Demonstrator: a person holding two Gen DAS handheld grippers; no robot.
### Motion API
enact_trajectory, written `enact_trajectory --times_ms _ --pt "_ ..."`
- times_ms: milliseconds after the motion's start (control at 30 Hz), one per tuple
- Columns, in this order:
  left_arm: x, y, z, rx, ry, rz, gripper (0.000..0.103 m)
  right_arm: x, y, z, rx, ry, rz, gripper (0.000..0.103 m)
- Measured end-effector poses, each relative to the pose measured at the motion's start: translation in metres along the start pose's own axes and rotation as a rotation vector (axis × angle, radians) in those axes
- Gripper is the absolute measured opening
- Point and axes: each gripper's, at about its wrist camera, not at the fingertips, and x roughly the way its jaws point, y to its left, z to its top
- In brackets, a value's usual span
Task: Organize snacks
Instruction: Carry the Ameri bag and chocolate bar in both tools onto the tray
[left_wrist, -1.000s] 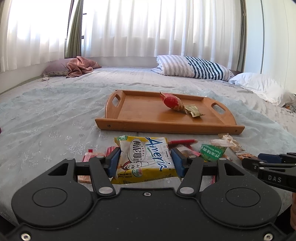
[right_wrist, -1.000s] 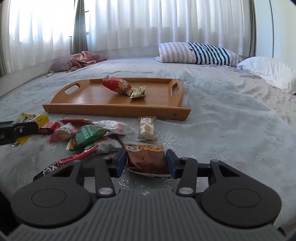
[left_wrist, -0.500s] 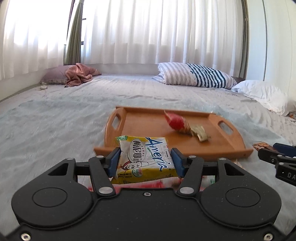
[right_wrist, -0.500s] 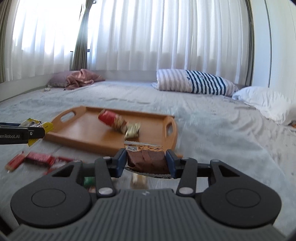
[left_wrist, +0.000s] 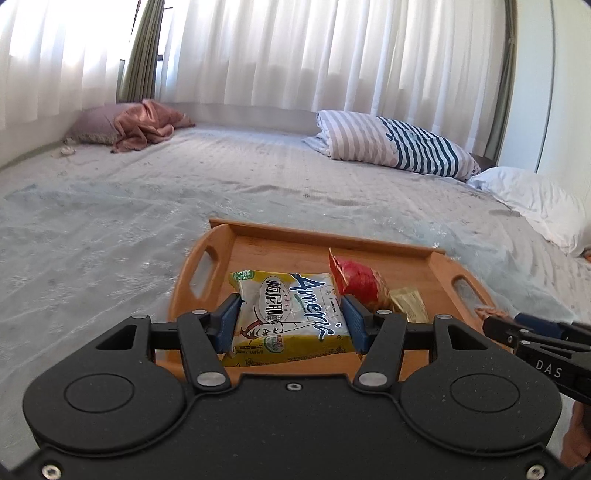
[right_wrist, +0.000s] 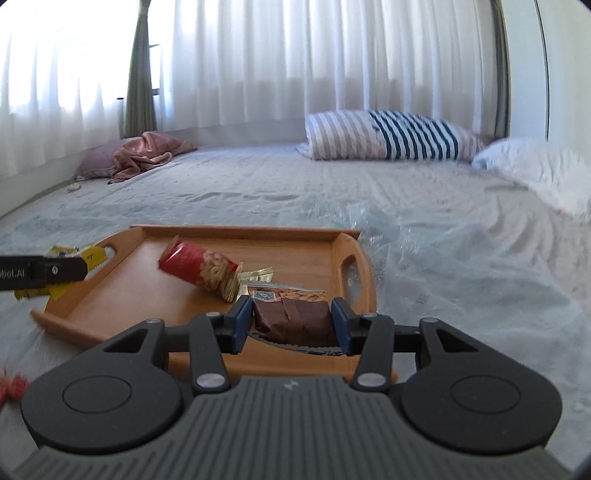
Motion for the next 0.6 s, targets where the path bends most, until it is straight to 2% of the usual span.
enact_trajectory --times_ms 100,300,600 --pt "0.022 0.001 0.009 -0.019 0.010 -0.003 0.056 0.019 -0.007 0.006 0.028 0.021 -0.013 0.050" --pt "0.058 -0.009 0.018 0.024 0.012 0.010 0.056 0.051 -0.014 0.008 0.069 0.064 -0.013 0.050" --pt "0.096 -0.018 0.012 0.048 0.046 0.031 0.056 0.077 -0.011 0.004 0.074 0.093 -0.020 0.050"
